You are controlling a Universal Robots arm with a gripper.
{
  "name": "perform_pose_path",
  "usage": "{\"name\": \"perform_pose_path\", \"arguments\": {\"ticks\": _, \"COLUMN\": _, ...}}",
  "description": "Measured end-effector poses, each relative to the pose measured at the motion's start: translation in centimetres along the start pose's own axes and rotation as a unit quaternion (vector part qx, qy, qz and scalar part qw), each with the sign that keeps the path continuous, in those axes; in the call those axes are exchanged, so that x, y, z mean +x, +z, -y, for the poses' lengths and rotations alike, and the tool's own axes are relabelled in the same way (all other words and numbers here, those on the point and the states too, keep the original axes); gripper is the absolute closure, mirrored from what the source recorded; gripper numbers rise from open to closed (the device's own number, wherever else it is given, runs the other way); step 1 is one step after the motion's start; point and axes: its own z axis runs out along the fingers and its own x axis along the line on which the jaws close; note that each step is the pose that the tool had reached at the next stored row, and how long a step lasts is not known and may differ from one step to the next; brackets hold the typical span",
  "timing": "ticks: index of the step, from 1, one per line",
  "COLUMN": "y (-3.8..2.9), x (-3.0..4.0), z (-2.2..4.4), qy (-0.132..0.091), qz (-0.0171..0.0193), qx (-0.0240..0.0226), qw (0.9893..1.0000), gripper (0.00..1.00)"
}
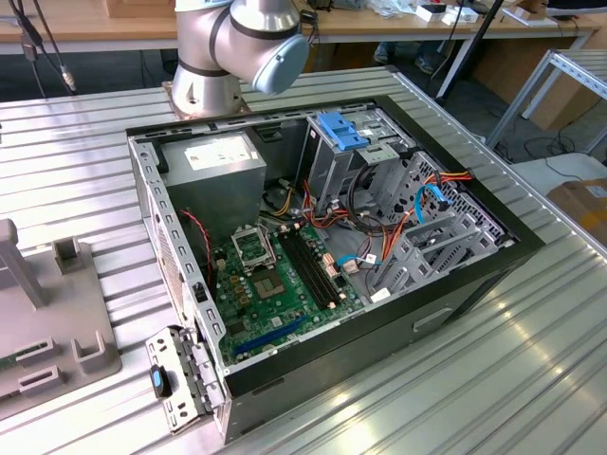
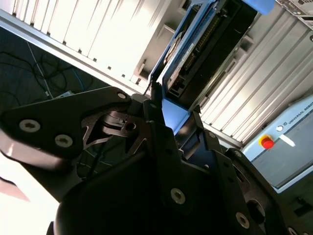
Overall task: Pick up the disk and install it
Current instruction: 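Pick up the disk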
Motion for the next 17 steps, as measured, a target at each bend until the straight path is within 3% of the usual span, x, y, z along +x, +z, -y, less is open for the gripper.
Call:
{"name": "perform_pose_path", "arguments": {"ticks": 6, "y": 0.12, "x": 0.01, "z": 2.44, "qy": 0.000, "qz": 0.0000, "qx": 0.0001, "qw": 1.0000, "gripper": 0.63}}
{"name": "perform_pose_path", "arguments": {"ticks": 8, "y": 0.18, "x": 0.02, "z": 3.83, "qy": 0.000, "qz": 0.0000, "qx": 0.0000, "qw": 1.0000, "gripper": 0.63}}
{"name": "perform_pose_path", "arguments": {"ticks": 9, "y": 0.24, "x": 0.02, "z": 5.27, "qy": 0.000, "qz": 0.0000, "qx": 0.0000, "qw": 1.0000, "gripper": 0.63}}
{"name": "perform_pose_path", "arguments": {"ticks": 11, "y": 0.32, "x": 0.03, "z": 6.97, "qy": 0.000, "qz": 0.0000, "qx": 0.0000, "qw": 1.0000, "gripper": 0.63}}
{"name": "perform_pose_path", "arguments": {"ticks": 17, "y": 0.45, "x": 0.04, "z": 9.78, "qy": 0.000, "qz": 0.0000, "qx": 0.0000, "qw": 1.0000, "gripper": 0.63}}
